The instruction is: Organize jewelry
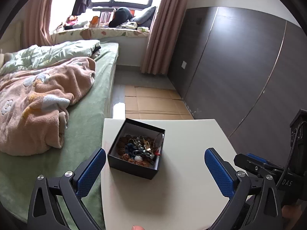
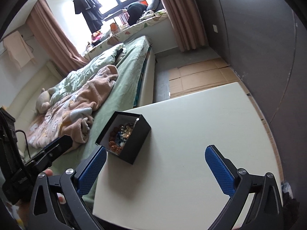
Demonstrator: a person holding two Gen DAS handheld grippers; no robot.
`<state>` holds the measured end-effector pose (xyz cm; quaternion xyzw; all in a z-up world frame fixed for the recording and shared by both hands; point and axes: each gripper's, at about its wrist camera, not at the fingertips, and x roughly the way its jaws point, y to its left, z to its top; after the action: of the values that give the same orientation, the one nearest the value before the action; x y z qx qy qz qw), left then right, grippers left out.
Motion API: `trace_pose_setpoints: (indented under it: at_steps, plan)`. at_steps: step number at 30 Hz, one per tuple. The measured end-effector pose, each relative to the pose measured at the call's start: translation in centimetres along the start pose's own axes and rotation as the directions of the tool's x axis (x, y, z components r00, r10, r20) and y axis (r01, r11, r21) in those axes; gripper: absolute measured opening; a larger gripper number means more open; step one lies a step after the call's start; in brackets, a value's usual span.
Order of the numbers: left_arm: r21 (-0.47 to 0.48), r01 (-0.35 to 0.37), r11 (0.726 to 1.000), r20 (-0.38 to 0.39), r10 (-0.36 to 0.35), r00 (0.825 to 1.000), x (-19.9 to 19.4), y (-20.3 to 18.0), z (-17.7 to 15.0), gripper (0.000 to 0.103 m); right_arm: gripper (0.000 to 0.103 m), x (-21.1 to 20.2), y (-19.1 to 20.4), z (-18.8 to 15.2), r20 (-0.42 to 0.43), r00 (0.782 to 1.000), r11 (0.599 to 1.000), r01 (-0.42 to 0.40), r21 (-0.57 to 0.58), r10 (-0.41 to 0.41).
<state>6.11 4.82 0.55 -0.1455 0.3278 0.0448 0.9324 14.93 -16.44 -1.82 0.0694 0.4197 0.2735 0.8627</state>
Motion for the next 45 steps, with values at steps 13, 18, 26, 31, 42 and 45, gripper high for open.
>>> trace_pose_setpoints:
  at_steps: [13, 18, 26, 31, 42, 45]
  plan:
    - [0.050, -0.025, 0.998, -0.023, 0.026, 0.999, -2.3, -2.8, -2.4, 0.103, 0.103, -3.7, -0.2, -2.4, -0.045, 0.998, 0.998, 0.038, -0.054, -0.040]
    - [0.061, -0.039, 0.997, 0.009, 0.038, 0.999, -3.6, -3.2, -2.7, 0.103, 0.103, -5.1, -0.4, -3.3, -0.040, 0.998, 0.997, 0.045, -0.059, -0.047]
    - [0.072, -0.041, 0.997, 0.018, 0.040, 0.999, -4.0, -3.3, -3.0, 0.103, 0.103, -6.1, -1.0, -4.9, 0.002, 0.999, 0.999, 0.054, -0.002, -0.054]
    - [0.082, -0.043, 0.996, 0.019, 0.042, 0.999, -4.4, -3.2, -3.2, 0.103, 0.103, -6.0, -0.8, -5.6, -0.005, 0.996, 0.995, 0.092, -0.023, -0.092]
    - [0.117, -0.055, 0.992, 0.035, 0.051, 0.998, -5.2, -3.4, -3.5, 0.103, 0.103, -6.2, -0.1, -5.6, -0.001, 0.995, 0.993, 0.103, -0.061, -0.103]
    - [0.118, -0.059, 0.991, 0.030, 0.056, 0.998, -5.1, -3.5, -3.5, 0.103, 0.103, -6.1, -0.1, -5.5, 0.000, 0.995, 0.993, 0.104, -0.055, -0.104]
